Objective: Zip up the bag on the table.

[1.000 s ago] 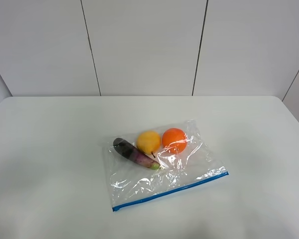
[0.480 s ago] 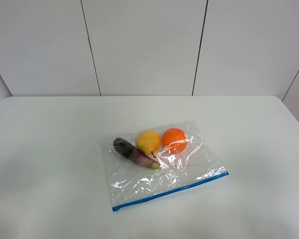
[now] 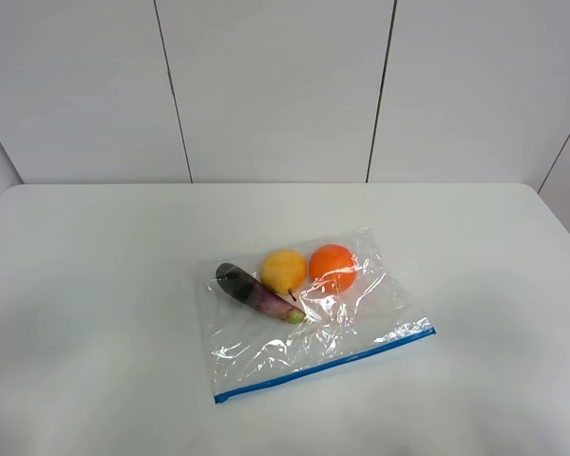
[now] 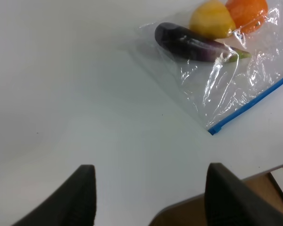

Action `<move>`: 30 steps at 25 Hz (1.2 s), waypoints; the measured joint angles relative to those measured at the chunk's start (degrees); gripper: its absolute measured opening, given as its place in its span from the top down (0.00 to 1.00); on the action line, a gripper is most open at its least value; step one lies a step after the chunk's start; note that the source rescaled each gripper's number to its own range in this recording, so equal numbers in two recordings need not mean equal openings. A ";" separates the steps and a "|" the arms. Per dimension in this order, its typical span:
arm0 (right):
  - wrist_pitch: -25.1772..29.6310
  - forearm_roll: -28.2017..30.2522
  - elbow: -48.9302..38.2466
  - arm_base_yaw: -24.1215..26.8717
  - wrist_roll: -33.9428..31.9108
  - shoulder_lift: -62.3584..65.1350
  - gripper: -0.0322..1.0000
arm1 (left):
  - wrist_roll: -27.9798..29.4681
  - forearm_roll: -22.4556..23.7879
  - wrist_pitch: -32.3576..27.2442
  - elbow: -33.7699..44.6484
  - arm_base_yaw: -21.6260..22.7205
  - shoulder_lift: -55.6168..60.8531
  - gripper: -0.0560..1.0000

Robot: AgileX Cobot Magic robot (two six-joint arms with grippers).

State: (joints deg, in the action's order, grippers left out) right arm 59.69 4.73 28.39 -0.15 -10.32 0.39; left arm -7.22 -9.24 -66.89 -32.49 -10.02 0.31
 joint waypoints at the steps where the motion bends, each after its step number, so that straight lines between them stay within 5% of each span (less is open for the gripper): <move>1: -0.07 0.00 -0.07 0.00 -0.05 0.00 0.00 | 0.00 0.00 0.00 0.00 0.00 0.00 0.02; 30: -0.19 -1.28 -0.12 0.00 -0.90 0.00 0.00 | 0.00 0.00 0.00 0.00 0.00 0.00 0.02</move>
State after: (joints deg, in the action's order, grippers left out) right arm 59.50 3.45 28.26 -0.15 -11.22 0.39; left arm -7.22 -9.24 -66.89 -32.49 -10.02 0.31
